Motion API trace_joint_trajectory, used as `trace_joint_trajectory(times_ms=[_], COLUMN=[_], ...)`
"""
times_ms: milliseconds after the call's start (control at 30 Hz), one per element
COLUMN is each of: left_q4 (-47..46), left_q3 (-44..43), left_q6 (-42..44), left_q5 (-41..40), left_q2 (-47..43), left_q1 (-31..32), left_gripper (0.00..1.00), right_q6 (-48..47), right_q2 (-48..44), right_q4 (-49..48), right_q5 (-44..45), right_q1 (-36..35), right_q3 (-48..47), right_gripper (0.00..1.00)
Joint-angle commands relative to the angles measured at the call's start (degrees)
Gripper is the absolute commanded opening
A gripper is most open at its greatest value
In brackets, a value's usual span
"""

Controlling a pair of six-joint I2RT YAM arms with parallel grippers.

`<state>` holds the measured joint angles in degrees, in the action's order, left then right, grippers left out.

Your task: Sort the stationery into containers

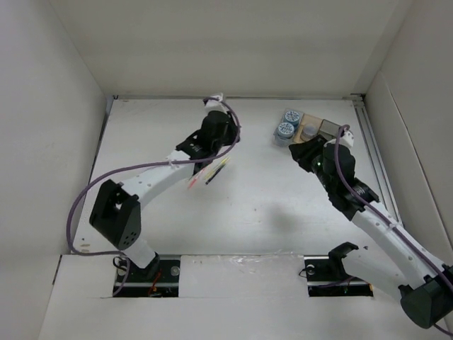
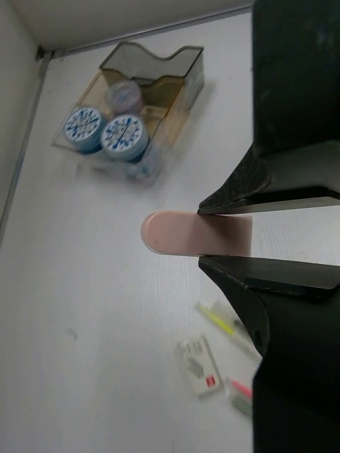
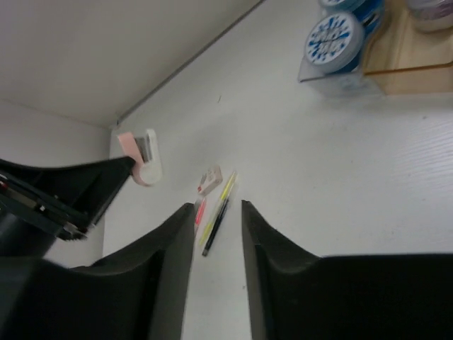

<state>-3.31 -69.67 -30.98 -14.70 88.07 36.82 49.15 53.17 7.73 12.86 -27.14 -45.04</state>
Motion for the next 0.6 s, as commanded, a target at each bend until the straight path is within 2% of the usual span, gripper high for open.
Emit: trace_joint_trajectory(times_ms=[0, 100, 133, 200, 400, 567], left_q4=[-2.75, -2.75, -3.36, -3.9, -5.12, -6.97], left_q3=[-5.46, -13.1, -16.87, -20.4, -34.99, -44.57], left_q6=[-0.31, 0.92, 0.92, 2.06, 2.59, 3.12], left_q5=[4.76, 5.47, 6.25, 8.54, 16.17, 19.44], left_q2=[5.25, 11.67, 13.25, 17.91, 30.81, 39.0], left_q1=[5.09, 8.08, 8.09, 8.71, 8.71, 9.24], left_gripper=[0.04, 0.04, 0.04, 0.04, 0.04, 0.09], right_q6=[2.88, 5.78, 6.48, 6.49, 7.63, 7.63], right_q2=[-2.36, -4.38, -5.87, -6.5, -9.3, -10.36], right_q4=[2.36, 4.31, 4.31, 4.31, 6.07, 5.37], right_q5=[11.03, 14.55, 14.56, 14.04, 14.03, 10.61], right_q1=[1.38, 2.61, 3.14, 4.62, 6.57, 8.41], right_q3=[-0.31, -0.32, 0.47, 1.0, 1.0, 1.71], right_gripper=[0.39, 0.21, 0.1, 0.0, 0.0, 0.0])
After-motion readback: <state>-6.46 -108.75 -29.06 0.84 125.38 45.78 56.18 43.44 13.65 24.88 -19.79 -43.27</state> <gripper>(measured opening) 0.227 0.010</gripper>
